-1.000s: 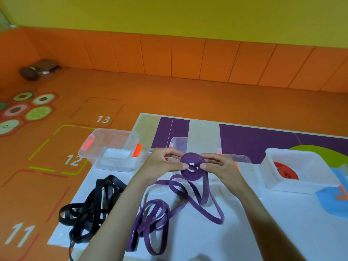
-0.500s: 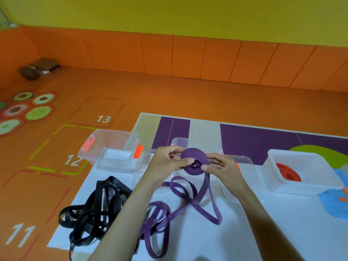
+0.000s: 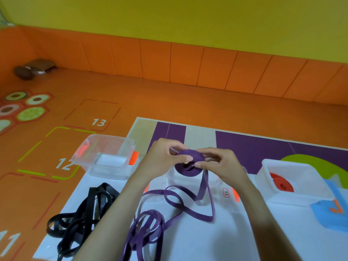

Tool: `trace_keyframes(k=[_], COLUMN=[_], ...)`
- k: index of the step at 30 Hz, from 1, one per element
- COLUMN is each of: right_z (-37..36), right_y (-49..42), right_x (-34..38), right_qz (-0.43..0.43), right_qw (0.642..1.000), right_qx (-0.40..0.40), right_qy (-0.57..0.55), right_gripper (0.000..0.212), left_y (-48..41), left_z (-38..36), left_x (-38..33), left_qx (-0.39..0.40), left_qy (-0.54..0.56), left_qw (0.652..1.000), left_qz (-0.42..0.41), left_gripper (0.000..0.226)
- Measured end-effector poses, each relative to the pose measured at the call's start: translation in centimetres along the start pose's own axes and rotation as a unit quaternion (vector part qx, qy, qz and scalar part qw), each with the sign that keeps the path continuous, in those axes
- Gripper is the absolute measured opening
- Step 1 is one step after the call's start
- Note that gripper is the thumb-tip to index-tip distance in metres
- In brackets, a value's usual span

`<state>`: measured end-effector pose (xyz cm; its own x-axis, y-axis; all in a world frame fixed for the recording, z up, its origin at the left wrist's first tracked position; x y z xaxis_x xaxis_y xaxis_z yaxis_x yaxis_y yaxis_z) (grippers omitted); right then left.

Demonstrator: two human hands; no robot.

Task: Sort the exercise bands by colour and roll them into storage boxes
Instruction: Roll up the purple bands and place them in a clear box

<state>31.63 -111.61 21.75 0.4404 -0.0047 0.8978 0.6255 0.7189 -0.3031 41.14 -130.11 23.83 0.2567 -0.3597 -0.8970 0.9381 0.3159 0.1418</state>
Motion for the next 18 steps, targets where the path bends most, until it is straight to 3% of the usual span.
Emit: trace_keyframes(k=[3, 9, 14, 18], right_z=[0.9, 2.2, 3.0, 2.9], right_y=[-0.5, -2.6, -4.5, -5.4], right_x=[0.8, 3.8, 7.7, 10.2], right_qz=[0.030, 0.066, 0.104, 0.151], right_qw=[0.996, 0.989, 0.990, 0.982], right_qx=[-0.067, -0.116, -0.086, -0.113], right_qy=[-0.049, -0.071, -0.050, -0.027], right_gripper=[0.030, 0.030, 0.028, 0.027], left_y=[-0.3, -0.3, -0.6, -0.6], left_z=[1.5, 3.2, 5.5, 7.1], left_x=[-1.9, -5.4, -8.0, -9.6], left_qx=[-0.028, -0.067, -0.033, -0.031], left_qy=[0.042, 0.063, -0.045, 0.027], left_qw=[0.998, 0.992, 0.996, 0.997], left_qz=[-0.033, -0.086, -0.075, -0.067], left_gripper=[0.015, 0.015, 0.022, 0.020])
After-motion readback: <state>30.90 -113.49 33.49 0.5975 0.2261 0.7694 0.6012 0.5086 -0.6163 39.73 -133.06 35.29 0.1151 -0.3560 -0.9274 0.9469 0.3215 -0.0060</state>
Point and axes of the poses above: each hand's wrist, its own y-axis away from the middle knuckle, its own z-axis out of the back of the hand, x = y × z, the point moved 4 cm from there along -y, towards the middle knuckle, and after that the axes turned 14 degrees about z, right-handed, at the moved point
